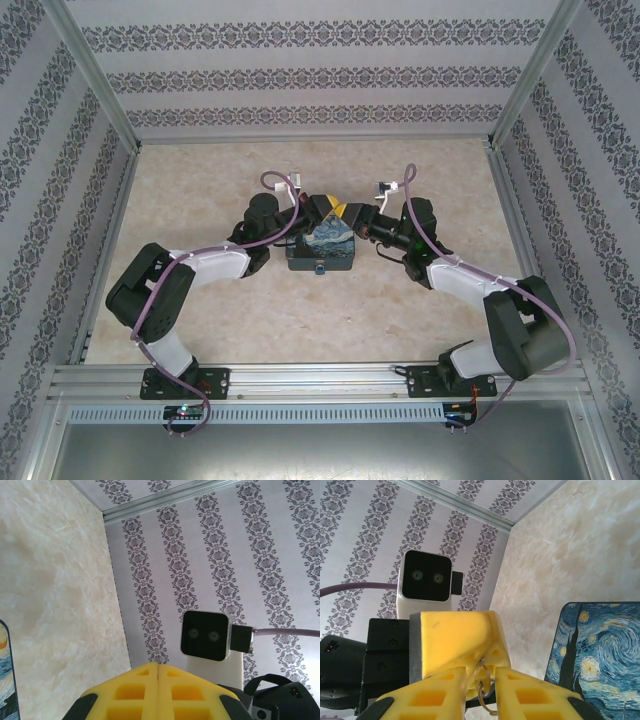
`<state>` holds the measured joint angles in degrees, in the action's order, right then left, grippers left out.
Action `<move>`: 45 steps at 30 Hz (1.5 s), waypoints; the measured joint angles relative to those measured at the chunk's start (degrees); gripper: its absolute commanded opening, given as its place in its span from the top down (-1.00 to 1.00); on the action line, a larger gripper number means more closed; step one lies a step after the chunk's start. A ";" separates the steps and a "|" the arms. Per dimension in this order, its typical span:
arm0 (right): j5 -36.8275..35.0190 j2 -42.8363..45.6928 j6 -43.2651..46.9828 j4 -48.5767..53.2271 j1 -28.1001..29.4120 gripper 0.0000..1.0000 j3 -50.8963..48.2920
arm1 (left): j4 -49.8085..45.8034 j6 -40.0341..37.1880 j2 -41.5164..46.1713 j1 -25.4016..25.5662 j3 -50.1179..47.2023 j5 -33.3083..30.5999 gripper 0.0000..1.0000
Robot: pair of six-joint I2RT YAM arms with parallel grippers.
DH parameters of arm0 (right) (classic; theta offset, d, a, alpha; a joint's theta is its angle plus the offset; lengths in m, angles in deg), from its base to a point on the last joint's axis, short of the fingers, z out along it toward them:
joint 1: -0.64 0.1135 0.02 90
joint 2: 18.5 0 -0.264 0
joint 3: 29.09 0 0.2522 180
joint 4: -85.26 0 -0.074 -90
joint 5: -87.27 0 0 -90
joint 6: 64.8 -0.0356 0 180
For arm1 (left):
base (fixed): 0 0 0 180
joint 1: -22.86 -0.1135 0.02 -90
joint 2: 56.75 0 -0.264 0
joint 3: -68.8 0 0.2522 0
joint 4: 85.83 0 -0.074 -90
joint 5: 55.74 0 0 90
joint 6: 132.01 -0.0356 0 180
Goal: Unlock the padlock with the key
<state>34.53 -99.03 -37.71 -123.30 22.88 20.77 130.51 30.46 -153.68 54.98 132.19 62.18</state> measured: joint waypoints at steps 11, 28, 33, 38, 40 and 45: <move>0.13 -1.01 -1.11 -1.29 0.02 0.79 0.00 | 0.20 0.07 -0.13 0.00 -0.04 -0.24 1.00; 0.11 -1.73 -1.84 -1.70 0.39 1.00 0.00 | 0.26 0.20 -0.48 0.02 -0.04 -0.76 0.84; 0.17 -1.36 -0.09 0.44 0.42 1.00 0.00 | -2.25 0.24 -0.42 -0.02 0.00 -1.01 -0.12; -1.95 2.95 8.48 14.36 0.63 1.00 0.52 | -13.92 0.22 2.08 -1.77 0.48 -0.85 -0.29; -4.20 4.96 12.90 21.22 1.27 1.00 1.79 | -20.17 -0.17 3.54 -2.93 2.03 -0.44 -0.30; -13.25 8.31 24.59 36.85 5.38 1.00 7.28 | -35.08 -1.53 6.19 -4.24 9.05 2.25 -0.26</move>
<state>21.28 -90.73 -13.13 -86.45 28.25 28.05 95.43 28.93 -147.49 50.74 141.24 64.43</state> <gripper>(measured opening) 0.059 0.647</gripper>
